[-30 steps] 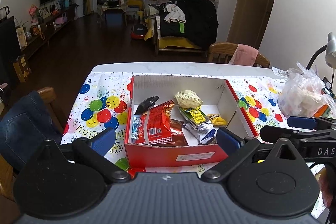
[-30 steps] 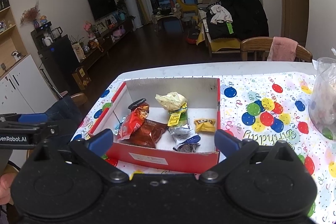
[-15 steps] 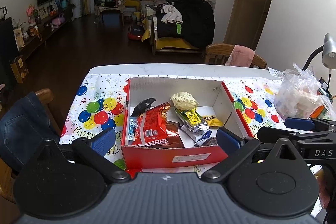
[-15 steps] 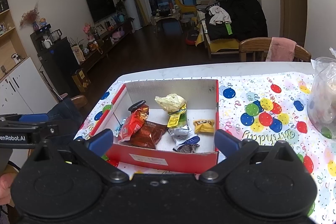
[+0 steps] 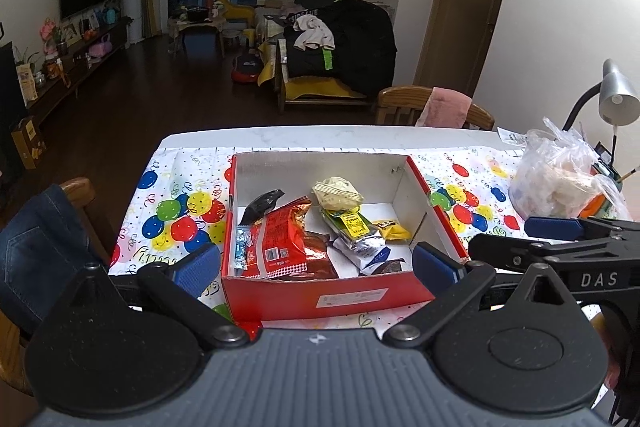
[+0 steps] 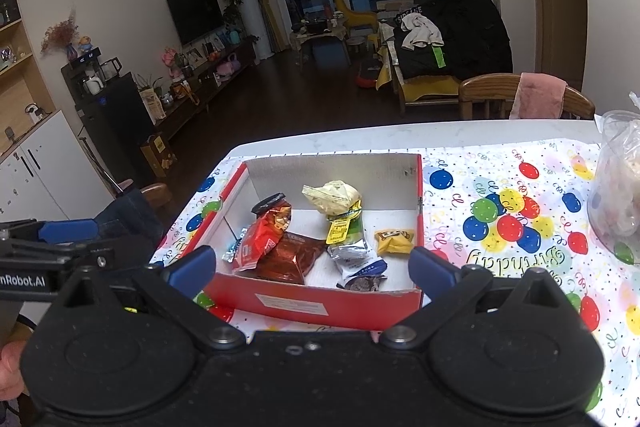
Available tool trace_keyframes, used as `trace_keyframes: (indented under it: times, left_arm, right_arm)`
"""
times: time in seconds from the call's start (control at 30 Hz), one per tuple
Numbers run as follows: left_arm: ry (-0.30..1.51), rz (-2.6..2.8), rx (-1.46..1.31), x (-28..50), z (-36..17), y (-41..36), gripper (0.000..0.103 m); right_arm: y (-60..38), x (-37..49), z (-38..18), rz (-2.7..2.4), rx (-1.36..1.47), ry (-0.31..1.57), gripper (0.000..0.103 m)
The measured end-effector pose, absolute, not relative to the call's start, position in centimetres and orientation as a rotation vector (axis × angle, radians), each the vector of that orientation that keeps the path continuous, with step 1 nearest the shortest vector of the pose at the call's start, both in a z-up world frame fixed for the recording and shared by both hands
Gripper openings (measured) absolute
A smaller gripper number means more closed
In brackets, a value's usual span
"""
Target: Organize snacks
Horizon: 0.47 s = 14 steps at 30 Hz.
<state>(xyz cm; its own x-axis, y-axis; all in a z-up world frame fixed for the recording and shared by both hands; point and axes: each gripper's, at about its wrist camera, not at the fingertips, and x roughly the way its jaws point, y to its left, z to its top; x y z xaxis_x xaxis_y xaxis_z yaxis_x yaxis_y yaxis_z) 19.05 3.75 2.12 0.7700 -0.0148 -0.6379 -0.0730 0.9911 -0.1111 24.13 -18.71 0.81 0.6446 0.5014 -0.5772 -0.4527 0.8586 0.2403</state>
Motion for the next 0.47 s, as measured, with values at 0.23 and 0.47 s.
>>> trace_keyframes:
  times: [0.23,0.47]
  left_arm:
    - [0.687,0.024,-0.124,18.3,2.2,3.5,0.103]
    - [0.688,0.016,-0.130,17.3,2.2,3.5,0.103]
  right_arm:
    - [-18.7,23.7,0.9,0.539,0.078,0.680,0.103]
    - [-19.4,22.6,0.5,0.500,0.089,0.686,0.103]
